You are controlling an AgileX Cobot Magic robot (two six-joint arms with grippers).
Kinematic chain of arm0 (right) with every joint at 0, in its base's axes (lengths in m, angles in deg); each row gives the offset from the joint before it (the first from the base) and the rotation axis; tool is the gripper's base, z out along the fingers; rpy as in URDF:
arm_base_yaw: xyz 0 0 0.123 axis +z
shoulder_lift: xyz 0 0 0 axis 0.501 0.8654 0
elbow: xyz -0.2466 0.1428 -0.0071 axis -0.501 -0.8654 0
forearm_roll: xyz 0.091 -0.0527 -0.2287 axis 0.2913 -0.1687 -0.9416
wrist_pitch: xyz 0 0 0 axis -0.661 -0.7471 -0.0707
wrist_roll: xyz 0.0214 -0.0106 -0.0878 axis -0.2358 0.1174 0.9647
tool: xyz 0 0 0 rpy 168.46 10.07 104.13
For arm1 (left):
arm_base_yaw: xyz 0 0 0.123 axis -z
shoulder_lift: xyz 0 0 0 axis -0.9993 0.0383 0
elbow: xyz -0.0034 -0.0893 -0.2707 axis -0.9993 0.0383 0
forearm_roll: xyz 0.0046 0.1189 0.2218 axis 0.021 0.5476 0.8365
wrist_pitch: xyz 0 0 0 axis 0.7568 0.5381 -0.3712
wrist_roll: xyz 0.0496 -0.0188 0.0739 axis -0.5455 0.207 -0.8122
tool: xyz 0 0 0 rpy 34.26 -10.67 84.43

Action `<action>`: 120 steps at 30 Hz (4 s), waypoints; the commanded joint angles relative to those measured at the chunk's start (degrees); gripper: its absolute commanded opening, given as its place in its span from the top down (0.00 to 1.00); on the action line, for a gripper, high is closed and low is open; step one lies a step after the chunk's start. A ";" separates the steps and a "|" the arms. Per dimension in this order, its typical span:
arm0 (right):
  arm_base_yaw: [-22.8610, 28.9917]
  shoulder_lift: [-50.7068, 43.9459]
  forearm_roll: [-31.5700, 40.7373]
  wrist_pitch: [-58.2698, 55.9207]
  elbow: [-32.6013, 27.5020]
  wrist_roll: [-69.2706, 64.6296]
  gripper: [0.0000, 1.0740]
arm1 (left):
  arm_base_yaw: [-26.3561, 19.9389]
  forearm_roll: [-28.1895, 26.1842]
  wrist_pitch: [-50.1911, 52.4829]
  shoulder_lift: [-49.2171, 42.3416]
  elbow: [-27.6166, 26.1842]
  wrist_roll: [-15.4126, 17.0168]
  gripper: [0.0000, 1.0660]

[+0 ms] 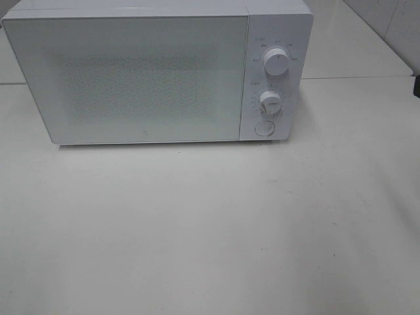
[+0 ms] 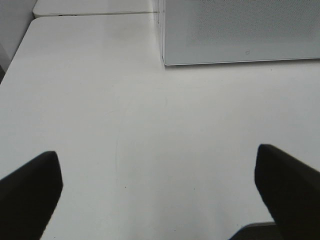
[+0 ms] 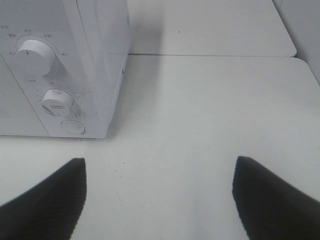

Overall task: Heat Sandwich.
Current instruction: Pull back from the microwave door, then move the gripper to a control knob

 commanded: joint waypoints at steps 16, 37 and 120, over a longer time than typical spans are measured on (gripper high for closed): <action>0.86 19.31 5.50 37.36 -4.87 3.84 0.29 | 0.23 -0.06 0.57 -0.92 0.17 0.06 0.08; 22.35 36.73 34.43 65.49 -7.51 20.05 0.29 | 0.23 -0.06 0.57 -0.92 0.17 0.06 0.08; 31.11 68.07 44.98 74.20 16.90 17.53 0.89 | 0.23 -0.06 0.57 -0.92 0.17 0.06 0.08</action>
